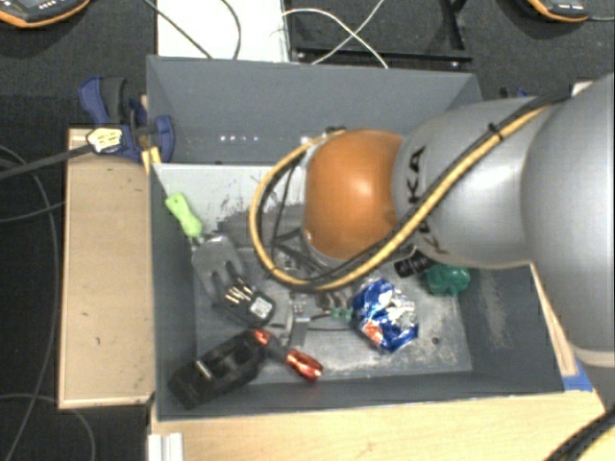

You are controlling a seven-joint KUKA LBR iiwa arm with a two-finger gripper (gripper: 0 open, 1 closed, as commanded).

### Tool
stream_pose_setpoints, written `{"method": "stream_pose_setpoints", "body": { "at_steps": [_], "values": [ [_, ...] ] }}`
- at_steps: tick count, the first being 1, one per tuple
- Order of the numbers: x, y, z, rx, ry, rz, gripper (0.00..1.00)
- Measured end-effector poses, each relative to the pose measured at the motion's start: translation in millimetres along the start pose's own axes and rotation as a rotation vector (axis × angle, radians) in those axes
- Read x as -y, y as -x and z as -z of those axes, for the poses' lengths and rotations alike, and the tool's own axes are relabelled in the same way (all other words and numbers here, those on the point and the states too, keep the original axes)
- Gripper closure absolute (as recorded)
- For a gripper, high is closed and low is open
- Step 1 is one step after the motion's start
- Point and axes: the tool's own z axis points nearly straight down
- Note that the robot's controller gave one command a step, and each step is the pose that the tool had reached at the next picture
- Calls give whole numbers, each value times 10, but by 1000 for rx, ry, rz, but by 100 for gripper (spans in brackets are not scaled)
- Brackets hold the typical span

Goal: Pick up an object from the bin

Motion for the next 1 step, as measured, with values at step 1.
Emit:
{"method": "stream_pose_setpoints", "body": {
  "at_steps": [1],
  "values": [
    [8, 21, 45, 8, 1, -7, 0]
  ]
}}
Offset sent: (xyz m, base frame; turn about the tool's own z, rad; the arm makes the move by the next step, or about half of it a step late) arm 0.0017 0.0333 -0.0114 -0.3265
